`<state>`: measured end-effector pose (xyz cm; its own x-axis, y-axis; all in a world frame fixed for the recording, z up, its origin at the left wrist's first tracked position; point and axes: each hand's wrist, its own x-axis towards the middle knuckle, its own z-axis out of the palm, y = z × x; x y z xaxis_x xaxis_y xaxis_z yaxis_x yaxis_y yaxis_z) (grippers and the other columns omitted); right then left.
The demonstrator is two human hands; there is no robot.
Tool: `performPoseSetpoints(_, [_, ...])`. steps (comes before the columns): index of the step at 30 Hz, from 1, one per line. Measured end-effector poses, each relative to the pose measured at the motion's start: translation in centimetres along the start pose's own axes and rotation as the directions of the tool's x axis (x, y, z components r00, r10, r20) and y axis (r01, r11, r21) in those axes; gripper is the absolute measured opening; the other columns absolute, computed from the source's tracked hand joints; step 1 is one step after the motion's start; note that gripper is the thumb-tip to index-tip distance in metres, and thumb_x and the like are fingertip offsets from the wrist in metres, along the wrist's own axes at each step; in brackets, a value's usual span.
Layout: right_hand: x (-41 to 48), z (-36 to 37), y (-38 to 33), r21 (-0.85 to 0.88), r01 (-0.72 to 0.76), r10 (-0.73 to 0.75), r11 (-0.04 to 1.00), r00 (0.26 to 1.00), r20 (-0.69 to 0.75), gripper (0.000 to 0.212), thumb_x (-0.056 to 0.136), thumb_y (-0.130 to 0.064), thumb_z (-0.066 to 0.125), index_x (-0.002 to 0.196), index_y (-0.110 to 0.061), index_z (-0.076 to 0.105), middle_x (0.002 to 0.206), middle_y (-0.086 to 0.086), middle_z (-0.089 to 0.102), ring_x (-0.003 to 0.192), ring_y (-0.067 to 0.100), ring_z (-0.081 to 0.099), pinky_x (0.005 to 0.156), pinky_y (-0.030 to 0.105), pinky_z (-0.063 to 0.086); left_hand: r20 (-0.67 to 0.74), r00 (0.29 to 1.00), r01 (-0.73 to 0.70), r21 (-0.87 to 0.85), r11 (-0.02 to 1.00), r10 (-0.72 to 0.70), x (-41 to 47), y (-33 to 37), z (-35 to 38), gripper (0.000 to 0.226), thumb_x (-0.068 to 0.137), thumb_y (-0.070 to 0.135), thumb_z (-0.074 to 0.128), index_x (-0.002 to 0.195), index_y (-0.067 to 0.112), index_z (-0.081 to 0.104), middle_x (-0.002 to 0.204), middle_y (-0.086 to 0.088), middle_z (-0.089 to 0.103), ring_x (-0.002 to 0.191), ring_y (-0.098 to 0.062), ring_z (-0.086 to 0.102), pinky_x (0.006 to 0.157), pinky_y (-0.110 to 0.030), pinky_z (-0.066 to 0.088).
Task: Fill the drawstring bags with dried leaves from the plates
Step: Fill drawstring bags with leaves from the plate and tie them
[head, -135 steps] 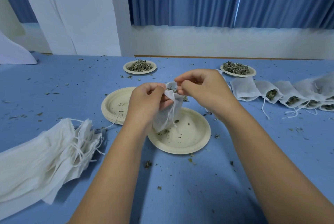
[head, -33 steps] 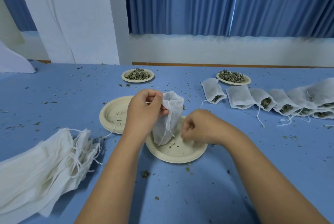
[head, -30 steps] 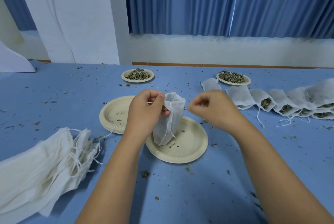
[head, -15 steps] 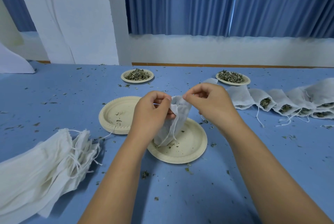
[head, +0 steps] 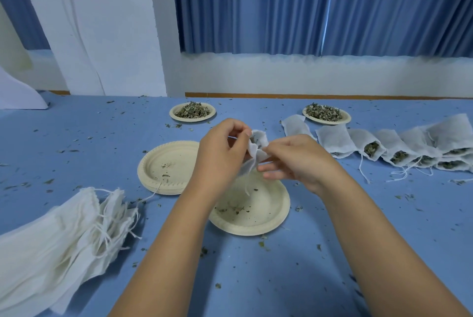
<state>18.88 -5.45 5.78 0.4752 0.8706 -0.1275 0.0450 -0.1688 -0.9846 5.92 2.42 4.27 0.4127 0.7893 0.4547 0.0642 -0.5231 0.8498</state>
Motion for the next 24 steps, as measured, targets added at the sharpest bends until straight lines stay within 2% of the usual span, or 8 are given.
performPoseSetpoints(4, [2.3, -0.2, 0.2, 0.177, 0.058, -0.033, 0.983, 0.990, -0.137, 0.013, 0.092, -0.003, 0.054, 0.085, 0.000, 0.064, 0.072, 0.013, 0.074, 0.069, 0.019, 0.074, 0.055, 0.018, 0.055, 0.087, 0.977, -0.207, 0.212, 0.955, 0.193, 4.1, 0.3, 1.8, 0.010, 0.096, 0.014, 0.057, 0.094, 0.011, 0.066, 0.093, -0.001, 0.065, 0.089, -0.015, 0.059, 0.079, -0.027, 0.046])
performPoseSetpoints(6, [4.4, -0.1, 0.5, 0.288, 0.078, -0.027, 0.954, 0.984, -0.179, 0.018, 0.091, 0.005, 0.051, 0.075, 0.001, 0.056, 0.056, 0.009, 0.067, 0.054, 0.014, 0.069, 0.053, 0.017, 0.053, 0.133, 0.963, -0.265, 0.295, 0.918, 0.235, 6.5, -0.4, 3.1, 0.011, 0.096, 0.013, 0.056, 0.096, 0.009, 0.066, 0.096, -0.006, 0.064, 0.092, -0.018, 0.056, 0.082, -0.027, 0.044])
performPoseSetpoints(10, [10.1, 0.4, 2.0, 0.559, 0.129, 0.053, 0.819, 0.953, -0.298, 0.041, 0.090, 0.016, 0.039, 0.060, -0.011, 0.038, 0.034, -0.001, 0.036, 0.028, 0.007, 0.039, 0.052, 0.023, 0.053, 0.243, 0.944, -0.308, 0.416, 0.856, 0.222, 10.6, -3.2, 6.2, 0.013, 0.096, 0.011, 0.054, 0.101, 0.004, 0.065, 0.101, -0.013, 0.059, 0.094, -0.025, 0.057, 0.083, -0.033, 0.042])
performPoseSetpoints(12, [13.0, 0.6, 3.0, 0.665, 0.135, 0.139, 0.734, 0.929, -0.342, 0.038, 0.091, 0.017, 0.041, 0.063, -0.007, 0.041, 0.044, 0.004, 0.043, 0.038, 0.011, 0.046, 0.067, 0.033, 0.056, 0.301, 0.938, -0.300, 0.462, 0.834, 0.171, 11.9, -4.6, 7.7, 0.015, 0.097, 0.010, 0.052, 0.102, 0.004, 0.064, 0.103, -0.014, 0.058, 0.093, -0.028, 0.057, 0.083, -0.036, 0.043])
performPoseSetpoints(14, [15.3, 0.7, 4.0, 0.693, 0.128, 0.207, 0.709, 0.903, -0.377, 0.029, 0.093, 0.013, 0.046, 0.069, -0.003, 0.048, 0.061, 0.008, 0.050, 0.056, 0.017, 0.053, 0.068, 0.034, 0.055, 0.342, 0.932, -0.287, 0.499, 0.818, 0.119, 12.9, -6.0, 8.8, 0.016, 0.097, 0.009, 0.050, 0.102, 0.002, 0.064, 0.104, -0.015, 0.058, 0.094, -0.031, 0.057, 0.081, -0.038, 0.044])
performPoseSetpoints(17, [17.6, 0.3, 5.1, 0.679, 0.118, 0.259, 0.725, 0.866, -0.428, 0.030, 0.094, 0.007, 0.051, 0.067, -0.007, 0.049, 0.065, 0.005, 0.048, 0.058, 0.015, 0.048, 0.052, 0.023, 0.046, 0.363, 0.929, -0.260, 0.506, 0.822, 0.071, 13.8, -8.2, 10.0, 0.018, 0.098, 0.009, 0.049, 0.101, 0.000, 0.064, 0.106, -0.016, 0.059, 0.094, -0.031, 0.057, 0.080, -0.034, 0.042])
performPoseSetpoints(21, [19.0, -0.5, 5.9, 0.608, 0.098, 0.249, 0.788, 0.852, -0.460, 0.020, 0.095, 0.000, 0.055, 0.076, -0.006, 0.061, 0.070, 0.005, 0.055, 0.067, 0.016, 0.053, 0.072, 0.027, 0.056, 0.364, 0.931, -0.218, 0.484, 0.848, 0.031, 14.5, -10.1, 11.0, 0.019, 0.098, 0.010, 0.051, 0.101, -0.002, 0.066, 0.106, -0.017, 0.063, 0.098, -0.029, 0.057, 0.080, -0.032, 0.040])
performPoseSetpoints(24, [19.2, -1.4, 6.2, 0.578, 0.093, 0.220, 0.811, 0.866, -0.449, 0.024, 0.091, 0.013, 0.048, 0.079, -0.003, 0.061, 0.075, 0.009, 0.059, 0.066, 0.016, 0.058, 0.056, 0.021, 0.055, 0.412, 0.911, -0.174, 0.421, 0.890, -0.017, 14.7, -10.7, 11.0, 0.019, 0.098, 0.009, 0.053, 0.101, -0.001, 0.068, 0.105, -0.015, 0.067, 0.100, -0.029, 0.060, 0.079, -0.029, 0.041])
